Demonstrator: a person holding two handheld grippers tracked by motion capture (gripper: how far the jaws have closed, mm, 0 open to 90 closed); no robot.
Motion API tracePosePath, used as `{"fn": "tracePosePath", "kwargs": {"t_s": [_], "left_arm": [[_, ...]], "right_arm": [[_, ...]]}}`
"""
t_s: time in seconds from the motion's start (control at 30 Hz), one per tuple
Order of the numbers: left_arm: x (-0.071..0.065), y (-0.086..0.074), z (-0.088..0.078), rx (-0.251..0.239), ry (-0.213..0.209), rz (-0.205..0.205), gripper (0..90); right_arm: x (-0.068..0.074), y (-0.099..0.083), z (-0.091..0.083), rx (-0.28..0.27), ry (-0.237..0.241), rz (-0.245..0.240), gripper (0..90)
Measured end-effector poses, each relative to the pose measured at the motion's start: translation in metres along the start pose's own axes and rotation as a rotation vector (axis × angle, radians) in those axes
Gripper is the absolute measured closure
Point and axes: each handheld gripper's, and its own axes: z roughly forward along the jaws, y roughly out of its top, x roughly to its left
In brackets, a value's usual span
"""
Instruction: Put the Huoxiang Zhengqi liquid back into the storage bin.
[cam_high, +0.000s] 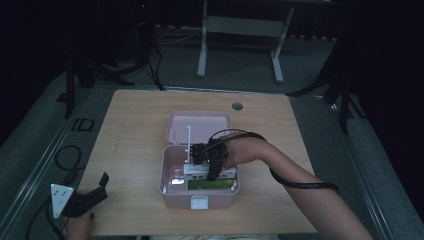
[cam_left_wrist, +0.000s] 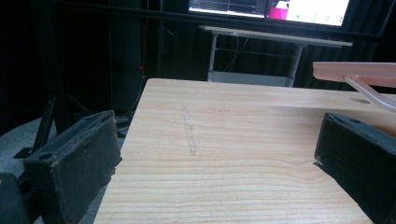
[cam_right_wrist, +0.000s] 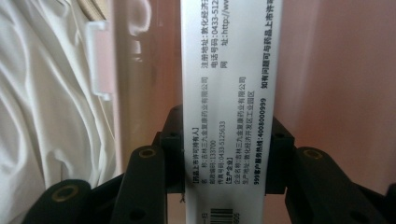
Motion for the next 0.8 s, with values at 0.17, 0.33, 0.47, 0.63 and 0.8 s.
{"fn": "tracePosePath", "kwargs": {"t_s": [0.17, 0.33, 0.47, 0.63, 0.8], "left_arm": [[0.000, 0.000, 0.000, 0.002, -0.001, 0.001, 0.2], [0.000, 0.000, 0.000, 0.002, -0.001, 0.002, 0.2], [0.000, 0.000, 0.000, 0.001, -0.002, -0.002, 0.2], [0.001, 0.000, 0.000, 0.000, -0.002, -0.001, 0.2], [0.001, 0.000, 0.000, -0.002, -0.002, 0.000, 0.2]], "right_arm": [[-0.003, -0.002, 0.015, -0.002, 0.027, 0.010, 61.5], [-0.008, -0.003, 0.032, 0.006, 0.041, 0.016, 61.5], [-0.009, -0.003, 0.043, 0.023, 0.049, 0.022, 61.5], [-0.012, -0.004, 0.053, 0.025, 0.058, 0.024, 61.5], [-0.013, -0.004, 0.061, 0.034, 0.064, 0.026, 61.4]]}}
